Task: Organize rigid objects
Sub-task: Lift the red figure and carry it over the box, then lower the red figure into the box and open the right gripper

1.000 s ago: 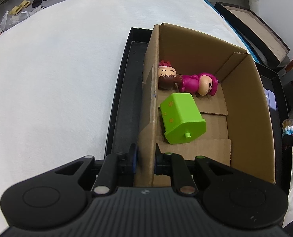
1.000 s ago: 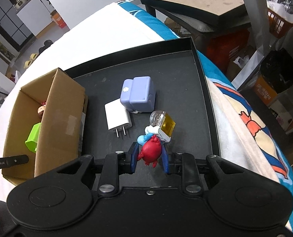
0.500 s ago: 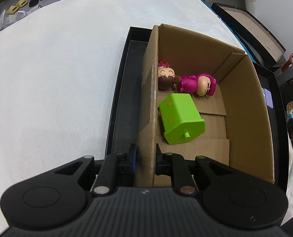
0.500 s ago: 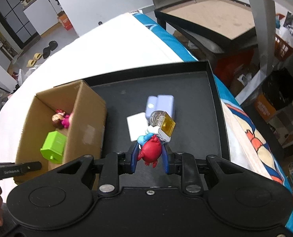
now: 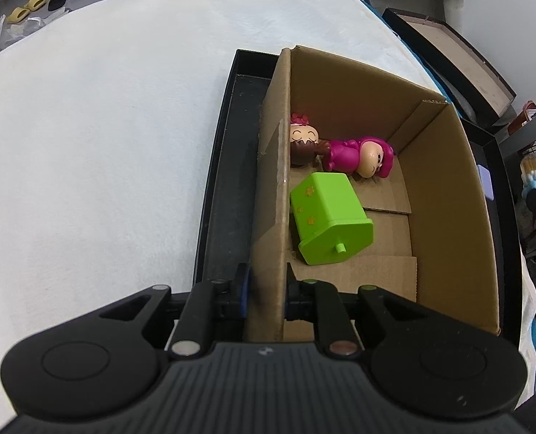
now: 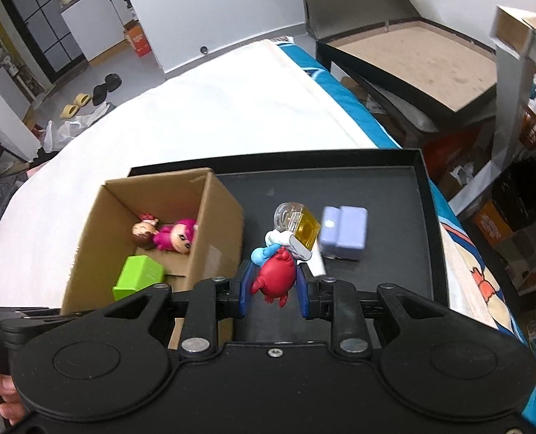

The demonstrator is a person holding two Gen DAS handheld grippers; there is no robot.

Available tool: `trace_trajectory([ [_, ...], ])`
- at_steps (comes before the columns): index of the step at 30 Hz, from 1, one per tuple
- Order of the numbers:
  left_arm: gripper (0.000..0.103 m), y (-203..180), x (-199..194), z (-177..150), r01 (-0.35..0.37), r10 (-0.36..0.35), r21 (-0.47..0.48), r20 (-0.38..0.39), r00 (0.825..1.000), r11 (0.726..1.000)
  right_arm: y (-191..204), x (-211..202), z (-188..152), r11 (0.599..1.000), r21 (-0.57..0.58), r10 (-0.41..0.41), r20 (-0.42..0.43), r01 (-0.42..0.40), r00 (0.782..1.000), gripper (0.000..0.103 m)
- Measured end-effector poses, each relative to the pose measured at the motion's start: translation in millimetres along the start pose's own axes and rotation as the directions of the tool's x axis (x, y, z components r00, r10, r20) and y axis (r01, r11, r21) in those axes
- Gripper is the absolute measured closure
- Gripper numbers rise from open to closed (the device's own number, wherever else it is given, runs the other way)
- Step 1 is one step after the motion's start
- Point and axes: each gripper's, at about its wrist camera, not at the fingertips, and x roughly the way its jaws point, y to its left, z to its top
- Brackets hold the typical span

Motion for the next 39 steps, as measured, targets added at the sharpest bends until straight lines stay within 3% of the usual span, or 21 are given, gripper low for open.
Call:
trace_trajectory([
  [23, 0.086, 11, 6, 6, 0.051, -0.051, -0.024, 0.0, 0.999, 0.998, 79, 13, 12, 0.995, -0.096, 0.031, -0.03, -0.033, 0.999, 0.078],
  [39, 0.083, 16, 5, 4, 0.072, -0.072, -0.023, 0.0, 0.997, 0.997, 114, 41, 9, 0.987, -0.158, -0.011, -0.067, 0.0, 0.998, 0.078],
])
